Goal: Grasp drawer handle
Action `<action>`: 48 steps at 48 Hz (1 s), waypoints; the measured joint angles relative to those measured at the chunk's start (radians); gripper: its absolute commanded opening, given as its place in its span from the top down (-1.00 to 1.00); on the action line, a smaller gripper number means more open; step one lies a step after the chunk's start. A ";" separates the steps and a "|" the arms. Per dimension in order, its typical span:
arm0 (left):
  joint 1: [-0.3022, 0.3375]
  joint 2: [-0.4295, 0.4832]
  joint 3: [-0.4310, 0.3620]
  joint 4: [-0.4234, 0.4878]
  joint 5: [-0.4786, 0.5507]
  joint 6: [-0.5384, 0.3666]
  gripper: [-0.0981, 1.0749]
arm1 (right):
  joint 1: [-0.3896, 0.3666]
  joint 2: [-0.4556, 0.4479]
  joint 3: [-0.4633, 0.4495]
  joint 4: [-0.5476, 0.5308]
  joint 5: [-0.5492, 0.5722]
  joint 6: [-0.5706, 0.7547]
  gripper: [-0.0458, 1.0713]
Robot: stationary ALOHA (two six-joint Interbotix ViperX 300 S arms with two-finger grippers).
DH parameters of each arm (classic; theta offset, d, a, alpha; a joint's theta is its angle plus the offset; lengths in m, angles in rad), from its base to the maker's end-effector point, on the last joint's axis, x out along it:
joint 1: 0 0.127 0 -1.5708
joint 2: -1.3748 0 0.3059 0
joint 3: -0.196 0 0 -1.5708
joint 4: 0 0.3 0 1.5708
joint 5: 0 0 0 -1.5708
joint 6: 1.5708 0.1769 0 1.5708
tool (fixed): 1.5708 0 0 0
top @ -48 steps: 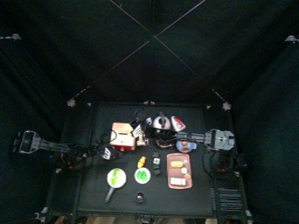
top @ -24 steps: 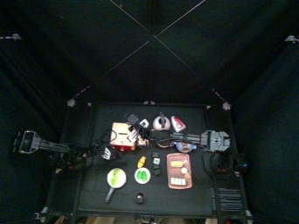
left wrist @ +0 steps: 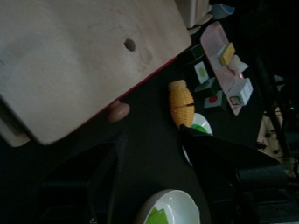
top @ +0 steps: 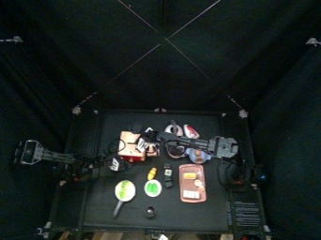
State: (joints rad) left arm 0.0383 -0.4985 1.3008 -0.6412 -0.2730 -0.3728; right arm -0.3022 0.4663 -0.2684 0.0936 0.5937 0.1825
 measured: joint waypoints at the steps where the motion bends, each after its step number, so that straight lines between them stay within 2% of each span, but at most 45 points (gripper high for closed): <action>1: 0.000 0.002 -0.002 -0.002 0.000 0.000 -0.68 | -0.002 0.000 0.000 0.000 0.002 0.000 0.28; 9: 0.000 0.043 -0.035 -0.020 0.003 0.000 -0.68 | -0.017 0.003 0.000 -0.009 0.028 0.000 0.45; 20: 0.017 0.130 -0.063 -0.087 0.011 0.000 -0.67 | -0.032 0.028 -0.002 -0.018 0.067 -0.002 0.55; 48: 0.043 0.138 -0.071 -0.218 0.005 0.000 -0.66 | -0.032 0.031 -0.002 -0.048 0.069 -0.002 0.61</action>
State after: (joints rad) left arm 0.0813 -0.3605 1.2303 -0.8590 -0.2684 -0.3728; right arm -0.3344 0.4970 -0.2700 0.0460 0.6627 0.1810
